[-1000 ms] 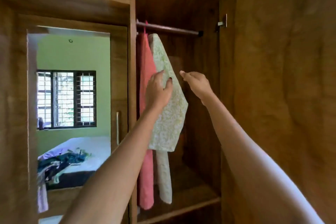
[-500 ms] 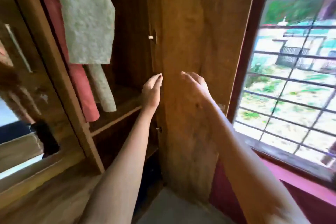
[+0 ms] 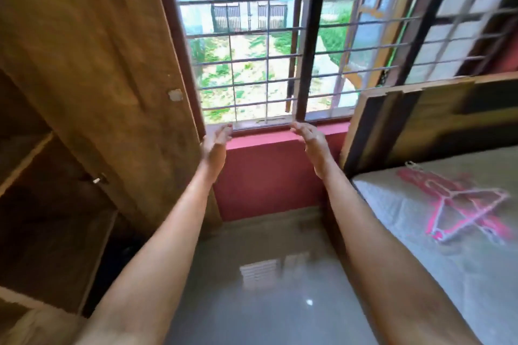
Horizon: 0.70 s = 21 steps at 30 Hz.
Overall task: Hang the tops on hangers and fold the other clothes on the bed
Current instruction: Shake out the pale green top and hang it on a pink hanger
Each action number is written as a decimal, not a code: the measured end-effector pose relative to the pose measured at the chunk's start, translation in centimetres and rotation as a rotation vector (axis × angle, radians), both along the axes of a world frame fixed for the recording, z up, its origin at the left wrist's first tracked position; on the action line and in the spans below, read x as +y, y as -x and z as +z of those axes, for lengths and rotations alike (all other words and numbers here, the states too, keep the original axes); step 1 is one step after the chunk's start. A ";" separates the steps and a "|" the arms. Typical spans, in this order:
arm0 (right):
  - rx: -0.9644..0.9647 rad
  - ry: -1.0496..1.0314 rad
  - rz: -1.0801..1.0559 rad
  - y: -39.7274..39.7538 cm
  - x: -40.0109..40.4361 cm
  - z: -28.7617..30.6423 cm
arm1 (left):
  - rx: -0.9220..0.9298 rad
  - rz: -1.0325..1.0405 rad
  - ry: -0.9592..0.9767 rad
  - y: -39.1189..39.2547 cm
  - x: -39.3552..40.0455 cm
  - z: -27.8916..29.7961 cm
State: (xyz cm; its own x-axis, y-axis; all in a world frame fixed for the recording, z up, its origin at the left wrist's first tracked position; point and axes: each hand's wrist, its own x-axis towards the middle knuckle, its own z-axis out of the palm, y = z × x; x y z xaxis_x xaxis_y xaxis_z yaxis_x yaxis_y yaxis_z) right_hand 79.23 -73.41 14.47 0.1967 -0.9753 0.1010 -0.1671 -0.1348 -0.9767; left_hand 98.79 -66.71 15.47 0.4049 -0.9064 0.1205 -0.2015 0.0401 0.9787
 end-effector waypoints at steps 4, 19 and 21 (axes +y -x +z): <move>-0.059 -0.040 -0.164 9.5 2.4 -1.2 | -0.017 -0.193 -0.044 8.6 -1.5 -1.1; -0.083 -0.058 -0.736 48.3 13.1 -3.7 | -0.039 -0.711 -0.094 47.8 -1.5 -6.1; -0.078 -0.080 -0.801 52.2 14.6 -4.6 | -0.046 -0.796 -0.088 52.2 -0.8 -6.0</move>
